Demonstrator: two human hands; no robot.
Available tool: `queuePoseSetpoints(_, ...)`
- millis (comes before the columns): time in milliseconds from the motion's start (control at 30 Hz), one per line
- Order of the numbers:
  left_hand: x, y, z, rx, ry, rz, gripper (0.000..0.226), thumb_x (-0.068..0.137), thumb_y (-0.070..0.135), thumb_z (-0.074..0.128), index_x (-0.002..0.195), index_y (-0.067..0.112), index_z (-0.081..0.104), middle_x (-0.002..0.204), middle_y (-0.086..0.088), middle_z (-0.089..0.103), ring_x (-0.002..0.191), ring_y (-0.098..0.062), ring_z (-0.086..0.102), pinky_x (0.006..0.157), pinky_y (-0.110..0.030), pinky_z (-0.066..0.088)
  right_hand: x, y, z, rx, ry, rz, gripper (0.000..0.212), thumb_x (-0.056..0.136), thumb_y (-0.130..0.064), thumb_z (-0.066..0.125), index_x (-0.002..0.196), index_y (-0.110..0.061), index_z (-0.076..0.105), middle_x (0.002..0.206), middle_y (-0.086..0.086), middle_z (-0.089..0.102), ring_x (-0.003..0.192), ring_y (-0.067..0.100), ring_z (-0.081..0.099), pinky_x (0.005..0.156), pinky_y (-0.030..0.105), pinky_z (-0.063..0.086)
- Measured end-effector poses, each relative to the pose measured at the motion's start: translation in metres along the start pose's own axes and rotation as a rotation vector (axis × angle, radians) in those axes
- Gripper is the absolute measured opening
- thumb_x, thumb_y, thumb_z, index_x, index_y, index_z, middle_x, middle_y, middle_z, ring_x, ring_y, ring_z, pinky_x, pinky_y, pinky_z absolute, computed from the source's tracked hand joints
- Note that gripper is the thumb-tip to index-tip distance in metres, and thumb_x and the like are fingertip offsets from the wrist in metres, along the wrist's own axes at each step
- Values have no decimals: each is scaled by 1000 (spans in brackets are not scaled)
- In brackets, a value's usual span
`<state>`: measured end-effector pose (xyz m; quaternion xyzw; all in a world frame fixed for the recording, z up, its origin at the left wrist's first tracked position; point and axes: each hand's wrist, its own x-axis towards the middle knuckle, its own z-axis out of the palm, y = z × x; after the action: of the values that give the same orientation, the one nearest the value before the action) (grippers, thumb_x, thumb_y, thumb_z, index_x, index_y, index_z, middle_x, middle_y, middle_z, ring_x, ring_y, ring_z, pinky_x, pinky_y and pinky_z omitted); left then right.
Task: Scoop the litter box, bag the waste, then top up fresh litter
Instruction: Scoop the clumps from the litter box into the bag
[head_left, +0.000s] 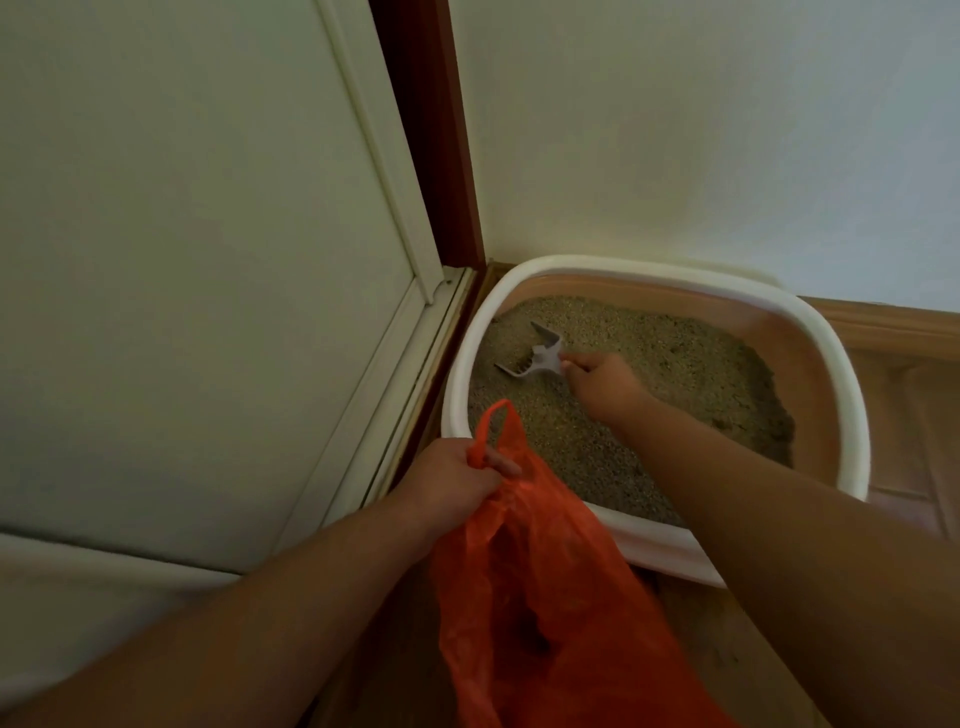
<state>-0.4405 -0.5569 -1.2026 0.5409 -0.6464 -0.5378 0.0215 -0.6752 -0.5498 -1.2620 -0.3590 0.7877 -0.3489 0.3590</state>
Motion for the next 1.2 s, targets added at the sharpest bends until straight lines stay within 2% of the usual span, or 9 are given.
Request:
queuePoseSetpoints(67, 0, 0, 0, -3, -5, 6, 31, 91, 6, 63, 92, 29, 84, 91, 7, 80, 78, -6, 76, 74, -20, 60, 2, 2, -3, -25, 3, -44, 40, 108, -25, 46, 146, -16, 55, 127, 12, 67, 102, 27, 65, 85, 34, 52)
queuePoseSetpoints(100, 0, -1, 0, -11, -9, 6, 31, 91, 6, 63, 92, 28, 84, 90, 6, 80, 77, -6, 76, 73, -20, 61, 3, 4, -5, -53, -7, -76, 40, 108, -25, 46, 146, -16, 55, 125, 11, 68, 101, 25, 65, 84, 31, 50)
queuePoseSetpoints(200, 0, -2, 0, -25, -12, 1, 30, 91, 6, 63, 92, 28, 84, 91, 6, 80, 79, -6, 76, 74, -20, 61, 8, 4, -15, -151, -58, -120, 40, 108, -29, 47, 146, -22, 54, 88, -4, 63, 66, 12, 55, 59, 25, 42)
queuePoseSetpoints(367, 1, 0, 1, -36, -10, -12, 31, 91, 4, 63, 91, 26, 84, 90, 4, 80, 80, -10, 77, 76, -24, 63, 13, -14, -28, -337, -119, -254, 38, 108, -29, 46, 145, -23, 55, 80, -13, 55, 60, 8, 52, 54, 23, 38)
queuePoseSetpoints(533, 1, 0, 2, -48, -1, -28, 30, 91, 5, 64, 89, 26, 84, 91, 5, 80, 79, -8, 77, 68, -20, 59, 8, -3, -33, -352, -226, -291, 37, 106, -31, 50, 142, -28, 58, 110, 0, 71, 76, 6, 59, 75, 28, 47)
queuePoseSetpoints(600, 0, 0, 3, -57, 8, -33, 30, 91, 3, 63, 88, 25, 84, 88, 4, 81, 77, -10, 77, 66, -20, 58, 2, 7, -32, -352, -282, -301, 37, 106, -32, 50, 142, -31, 58, 105, -1, 70, 84, 14, 63, 82, 33, 52)
queuePoseSetpoints(767, -2, -1, 4, -43, 13, -22, 32, 91, 4, 63, 89, 28, 84, 90, 5, 80, 79, -9, 76, 69, -21, 59, -12, 30, -30, -142, -313, -232, 34, 106, -29, 52, 138, -35, 61, 74, -7, 55, 62, 8, 49, 60, 22, 42)
queuePoseSetpoints(1000, -5, -1, 5, -62, 13, -29, 31, 93, 5, 61, 92, 27, 84, 95, 3, 81, 81, -10, 77, 70, -22, 61, -27, 57, -60, 387, -367, -6, 33, 106, -21, 51, 134, -30, 65, 68, 0, 47, 54, 12, 35, 49, 24, 30)
queuePoseSetpoints(1200, -6, 0, 5, -40, 24, -37, 30, 94, 7, 62, 92, 28, 84, 98, 3, 80, 87, -12, 77, 78, -26, 62, -37, 64, -82, 376, -303, 18, 32, 106, -20, 52, 131, -30, 68, 65, 1, 45, 52, 12, 32, 47, 26, 26)
